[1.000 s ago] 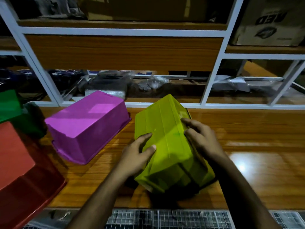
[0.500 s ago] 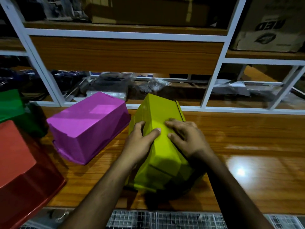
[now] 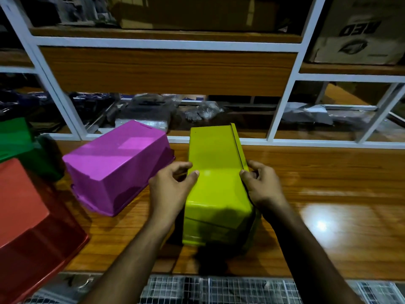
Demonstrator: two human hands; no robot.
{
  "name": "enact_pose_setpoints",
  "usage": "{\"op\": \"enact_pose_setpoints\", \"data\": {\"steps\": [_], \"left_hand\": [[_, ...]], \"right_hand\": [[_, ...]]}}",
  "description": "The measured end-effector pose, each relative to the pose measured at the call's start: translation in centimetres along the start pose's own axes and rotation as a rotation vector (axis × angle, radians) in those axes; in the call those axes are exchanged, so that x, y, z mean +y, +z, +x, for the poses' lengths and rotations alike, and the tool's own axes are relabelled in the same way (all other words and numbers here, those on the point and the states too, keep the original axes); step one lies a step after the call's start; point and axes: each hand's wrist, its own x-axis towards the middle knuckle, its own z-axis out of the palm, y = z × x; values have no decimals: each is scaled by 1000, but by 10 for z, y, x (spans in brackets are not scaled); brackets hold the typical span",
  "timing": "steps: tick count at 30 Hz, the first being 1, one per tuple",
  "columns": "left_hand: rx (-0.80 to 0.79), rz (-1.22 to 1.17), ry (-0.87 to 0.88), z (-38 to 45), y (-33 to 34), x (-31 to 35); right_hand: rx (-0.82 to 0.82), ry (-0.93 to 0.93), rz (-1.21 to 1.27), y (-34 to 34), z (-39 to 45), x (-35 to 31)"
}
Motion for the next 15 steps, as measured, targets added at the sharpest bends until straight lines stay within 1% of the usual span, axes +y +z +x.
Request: {"op": "enact_pose_setpoints", "data": {"steps": [3,7,9,12,15], "left_hand": [[-17,177,63,-1,-2,2],[-113,355,120,-5,0,10],[-145,379,142,-8,0,19],[-224,362,109,-11,1,34],[-330,294,4,-8,2,43]], "right_hand": [[-2,-10,51,5,1,1],[5,7,81,13,1,7],[-1,16,181,14,0,3],[-60,11,319,16,-3,-6],[-192,-76,277,17,-7,-17]]}}
